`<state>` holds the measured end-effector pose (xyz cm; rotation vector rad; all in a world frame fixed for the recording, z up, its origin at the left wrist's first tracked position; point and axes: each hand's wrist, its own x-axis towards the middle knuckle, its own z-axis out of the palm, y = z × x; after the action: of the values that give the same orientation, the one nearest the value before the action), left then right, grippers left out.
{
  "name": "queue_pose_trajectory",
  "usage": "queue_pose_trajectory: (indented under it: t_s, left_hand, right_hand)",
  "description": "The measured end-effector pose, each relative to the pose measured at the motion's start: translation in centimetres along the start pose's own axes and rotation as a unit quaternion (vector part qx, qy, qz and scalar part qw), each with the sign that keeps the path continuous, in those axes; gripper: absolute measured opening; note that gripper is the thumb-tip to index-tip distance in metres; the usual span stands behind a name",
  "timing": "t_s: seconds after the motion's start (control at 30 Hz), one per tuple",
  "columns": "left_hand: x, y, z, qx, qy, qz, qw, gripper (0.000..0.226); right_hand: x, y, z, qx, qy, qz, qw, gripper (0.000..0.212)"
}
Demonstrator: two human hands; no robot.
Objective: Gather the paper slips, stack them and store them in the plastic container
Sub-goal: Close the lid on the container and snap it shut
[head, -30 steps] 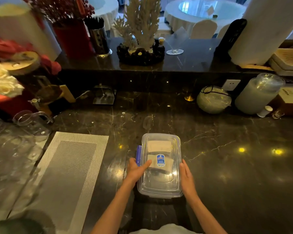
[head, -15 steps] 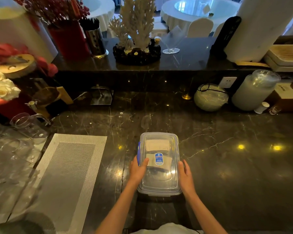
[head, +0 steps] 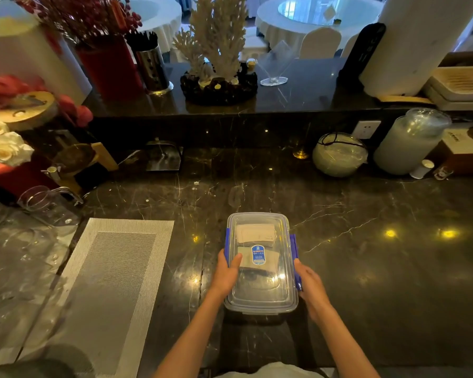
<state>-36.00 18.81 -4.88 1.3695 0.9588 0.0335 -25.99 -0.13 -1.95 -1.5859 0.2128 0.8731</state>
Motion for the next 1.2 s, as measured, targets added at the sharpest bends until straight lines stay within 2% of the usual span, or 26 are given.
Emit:
queue_pose_trajectory:
  t_s: [0.07, 0.23, 0.43, 0.8, 0.9, 1.0, 1.07, 1.13, 1.2]
  left_hand:
    - [0.0, 0.0, 0.0, 0.006, 0.006, 0.004, 1.0, 0.055]
    - [0.0, 0.0, 0.1, 0.012, 0.024, 0.006, 1.0, 0.054]
    - [-0.1, 0.0, 0.1, -0.001, 0.018, -0.004, 1.0, 0.053]
    - [-0.6, 0.4, 0.2, -0.01, 0.013, -0.011, 1.0, 0.054]
    - [-0.7, 0.5, 0.2, -0.013, 0.011, -0.019, 1.0, 0.06]
    - [-0.4, 1.1, -0.4, 0.0, -0.003, -0.04, 0.999, 0.089]
    - [0.4, 2.3, -1.1, 0.062, 0.008, -0.016, 0.998, 0.1]
    - [1.9, 4.3, -1.4, 0.161, 0.032, 0.042, 0.985, 0.092]
    - [3.7, 7.0, -1.2, 0.274, 0.04, 0.114, 0.954, 0.068]
  right_hand:
    - [0.0, -0.5, 0.0, -0.008, 0.037, -0.025, 0.999, 0.022]
    - [-0.6, 0.1, 1.7, -0.075, 0.079, -0.061, 0.992, 0.041]
    - [-1.1, 0.8, 2.7, -0.162, 0.127, -0.104, 0.973, 0.043]
    - [-1.1, 0.5, 3.4, -0.213, 0.15, -0.125, 0.957, 0.034]
    - [-1.1, 0.6, 3.5, -0.21, 0.147, -0.124, 0.959, 0.036]
    - [-1.3, 0.7, 3.0, -0.186, 0.118, -0.102, 0.97, 0.048]
    - [-1.7, 0.6, 2.4, -0.105, 0.094, -0.047, 0.989, 0.061]
    - [-2.4, 0.7, 1.7, -0.032, 0.076, 0.022, 0.996, 0.068]
    - [-3.4, 1.1, 1.0, 0.014, 0.061, 0.079, 0.995, 0.072]
